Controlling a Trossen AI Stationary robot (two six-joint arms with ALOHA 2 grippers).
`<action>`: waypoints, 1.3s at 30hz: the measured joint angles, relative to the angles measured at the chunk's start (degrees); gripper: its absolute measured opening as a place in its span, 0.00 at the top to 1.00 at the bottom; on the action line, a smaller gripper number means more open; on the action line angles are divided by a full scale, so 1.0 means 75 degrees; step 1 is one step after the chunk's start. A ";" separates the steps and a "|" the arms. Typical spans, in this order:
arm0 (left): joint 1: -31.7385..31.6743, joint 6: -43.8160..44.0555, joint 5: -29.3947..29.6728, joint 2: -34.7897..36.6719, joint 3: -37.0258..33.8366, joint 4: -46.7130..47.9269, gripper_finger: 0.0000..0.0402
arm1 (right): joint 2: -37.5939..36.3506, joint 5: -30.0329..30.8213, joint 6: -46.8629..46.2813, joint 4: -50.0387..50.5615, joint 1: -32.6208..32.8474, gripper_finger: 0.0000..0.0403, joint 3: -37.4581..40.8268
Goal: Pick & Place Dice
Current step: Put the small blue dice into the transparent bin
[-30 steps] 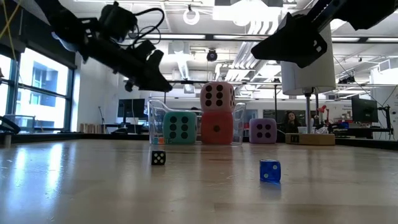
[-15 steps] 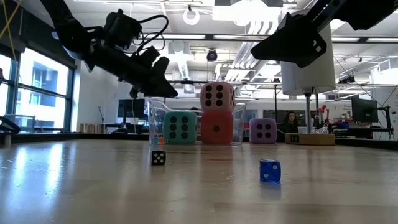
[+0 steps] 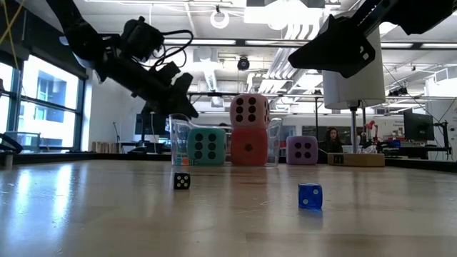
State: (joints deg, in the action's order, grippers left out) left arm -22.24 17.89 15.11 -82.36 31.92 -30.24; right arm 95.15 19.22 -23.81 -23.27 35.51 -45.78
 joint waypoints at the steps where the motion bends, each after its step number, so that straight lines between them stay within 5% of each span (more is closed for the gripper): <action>1: 0.0003 0.0008 -0.0002 0.0029 0.0000 0.0038 0.63 | 0.0000 0.0000 -0.0004 0.0000 0.0000 0.02 0.0000; 7: 0.0099 -0.0316 -0.0008 0.0379 -0.0009 0.0064 0.51 | -0.0003 0.0003 0.0000 0.0034 0.0000 0.02 0.0000; 16: 0.1129 -0.1847 -0.0014 0.1683 -0.0006 0.0731 0.50 | -0.0003 0.0002 -0.0018 0.0132 0.0030 0.02 0.0000; 28: 0.3255 -0.0645 -0.1424 0.2261 -0.0009 0.4191 0.50 | -0.0003 -0.0125 -0.0523 -0.0531 0.0064 0.02 0.0000; 39: 0.4597 0.0132 -0.1381 0.2088 -0.0027 0.3363 0.50 | -0.0006 -0.0102 -0.0219 -0.0959 0.0047 0.02 0.0001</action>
State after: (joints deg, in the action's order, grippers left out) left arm 12.24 18.88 4.75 -66.71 31.72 -5.02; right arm 95.11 18.46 -25.45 -30.46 35.86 -45.77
